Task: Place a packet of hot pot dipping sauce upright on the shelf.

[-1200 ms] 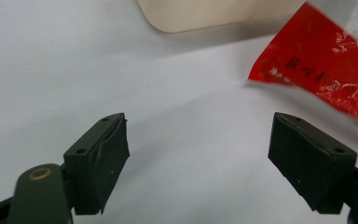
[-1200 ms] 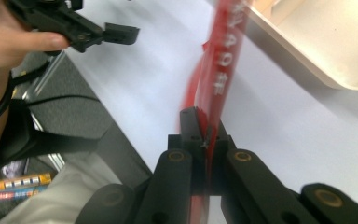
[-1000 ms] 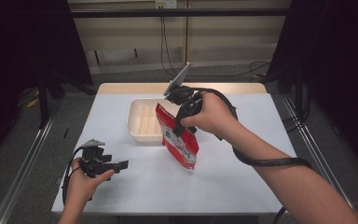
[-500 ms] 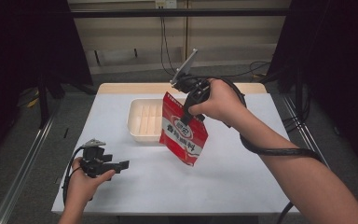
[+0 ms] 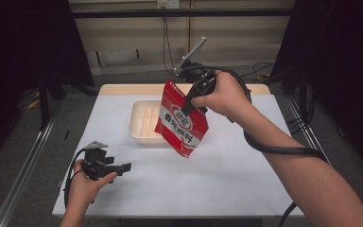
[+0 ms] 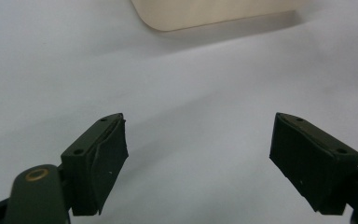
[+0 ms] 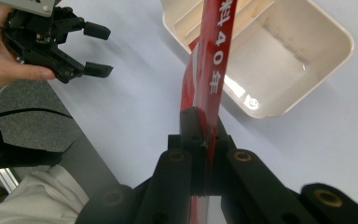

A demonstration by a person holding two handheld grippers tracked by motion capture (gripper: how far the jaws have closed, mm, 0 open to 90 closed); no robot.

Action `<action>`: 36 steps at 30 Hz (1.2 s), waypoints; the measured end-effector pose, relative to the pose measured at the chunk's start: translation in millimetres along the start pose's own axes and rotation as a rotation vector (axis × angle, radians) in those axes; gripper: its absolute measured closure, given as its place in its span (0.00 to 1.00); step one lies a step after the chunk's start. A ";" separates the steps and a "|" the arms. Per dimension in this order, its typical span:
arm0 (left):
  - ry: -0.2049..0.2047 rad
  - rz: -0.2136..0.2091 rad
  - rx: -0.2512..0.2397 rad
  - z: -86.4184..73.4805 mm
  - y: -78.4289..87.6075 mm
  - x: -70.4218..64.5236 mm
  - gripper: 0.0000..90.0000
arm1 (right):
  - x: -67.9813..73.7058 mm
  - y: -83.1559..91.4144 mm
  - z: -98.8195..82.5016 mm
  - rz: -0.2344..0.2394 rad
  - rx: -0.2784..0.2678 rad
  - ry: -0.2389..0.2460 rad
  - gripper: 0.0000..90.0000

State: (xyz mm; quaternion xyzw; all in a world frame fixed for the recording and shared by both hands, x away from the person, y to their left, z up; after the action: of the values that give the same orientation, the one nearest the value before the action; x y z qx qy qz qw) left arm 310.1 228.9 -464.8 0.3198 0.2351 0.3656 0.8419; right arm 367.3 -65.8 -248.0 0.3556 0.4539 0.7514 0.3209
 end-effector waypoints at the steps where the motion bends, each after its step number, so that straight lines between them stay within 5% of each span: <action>1: 0.002 0.000 -0.001 0.1 0.0 -0.3 0.20 | 0.3 1.5 1.4 -0.006 -0.009 -0.001 1.00; 19: -0.015 -0.024 0.000 0.4 1.0 -2.7 0.15 | -21.3 9.8 28.7 -0.028 -0.092 -0.024 1.00; 36: -0.023 -0.032 0.000 -0.5 0.1 -2.6 0.12 | -40.0 -1.6 48.3 -0.069 -0.103 -0.046 1.00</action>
State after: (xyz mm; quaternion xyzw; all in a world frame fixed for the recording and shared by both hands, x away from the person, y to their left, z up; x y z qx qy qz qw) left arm 308.1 227.2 -464.7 0.3203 0.2307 0.3485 0.8501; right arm 429.0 -75.5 -243.0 0.3400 0.4191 0.7538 0.3748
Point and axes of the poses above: each handheld gripper's, and its own axes: y roughly backward along the jaws, z roughly out of its top, x roughly to its left, the point moved 3 cm from there along -y, roughly forward along the jaws, and after that the axes turned 10 degrees about -y, right-handed, at the moved point
